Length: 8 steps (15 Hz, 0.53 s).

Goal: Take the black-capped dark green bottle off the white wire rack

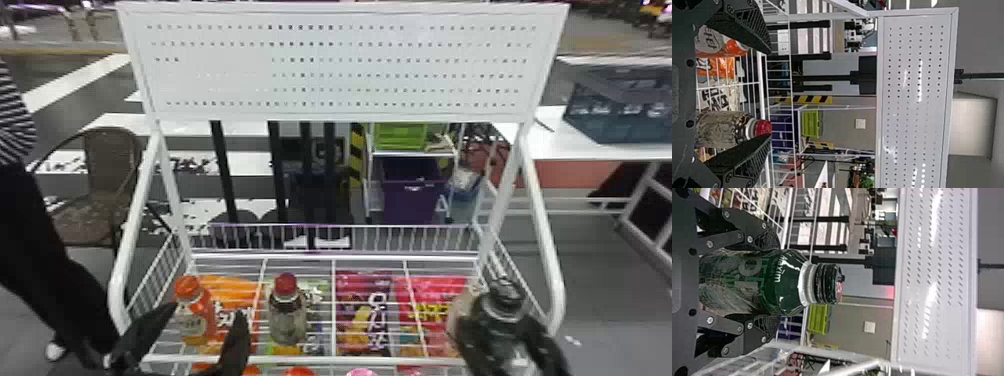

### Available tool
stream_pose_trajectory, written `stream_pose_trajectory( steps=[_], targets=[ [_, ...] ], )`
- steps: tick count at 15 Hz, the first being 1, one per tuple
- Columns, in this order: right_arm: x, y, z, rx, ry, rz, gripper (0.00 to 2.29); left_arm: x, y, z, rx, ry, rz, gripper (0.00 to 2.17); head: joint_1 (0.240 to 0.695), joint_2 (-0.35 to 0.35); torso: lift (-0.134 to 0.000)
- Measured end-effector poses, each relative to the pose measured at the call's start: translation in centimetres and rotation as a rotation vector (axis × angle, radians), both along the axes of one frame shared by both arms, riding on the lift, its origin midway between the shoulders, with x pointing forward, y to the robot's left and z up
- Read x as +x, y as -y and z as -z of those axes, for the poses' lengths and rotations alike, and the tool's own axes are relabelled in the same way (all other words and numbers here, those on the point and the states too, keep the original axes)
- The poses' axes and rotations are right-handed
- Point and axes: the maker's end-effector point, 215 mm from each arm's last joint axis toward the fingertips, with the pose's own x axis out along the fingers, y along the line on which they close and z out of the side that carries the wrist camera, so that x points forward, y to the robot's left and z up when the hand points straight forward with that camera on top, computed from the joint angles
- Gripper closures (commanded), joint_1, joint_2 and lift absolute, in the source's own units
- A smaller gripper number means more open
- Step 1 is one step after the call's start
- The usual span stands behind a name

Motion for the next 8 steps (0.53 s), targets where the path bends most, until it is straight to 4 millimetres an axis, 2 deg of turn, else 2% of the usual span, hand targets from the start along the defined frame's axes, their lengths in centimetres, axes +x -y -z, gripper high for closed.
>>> stream_pose_trajectory(
  steps=[3, 4, 6, 8],
  targets=[
    [-3.0, 5.0, -3.3, 0.026, 0.087, 0.060, 1.29, 0.1, 0.0, 0.0, 0.001, 0.002, 0.003, 0.14, 0.499, 0.000, 0.000],
    [-3.9, 6.1, -4.1, 0.034, 0.112, 0.068, 1.29, 0.2, 0.0, -0.1, 0.000, 0.003, 0.003, 0.14, 0.499, 0.000, 0.000],
    [-5.6, 7.2, -5.4, 0.050, 0.148, 0.043, 1.28, 0.2, 0.1, -0.1, -0.001, 0.005, 0.005, 0.14, 0.499, 0.000, 0.000],
    [-6.3, 8.3, -5.5, 0.053, 0.150, 0.055, 1.28, 0.3, 0.3, -0.2, -0.003, 0.007, 0.006, 0.14, 0.499, 0.000, 0.000]
  ],
)
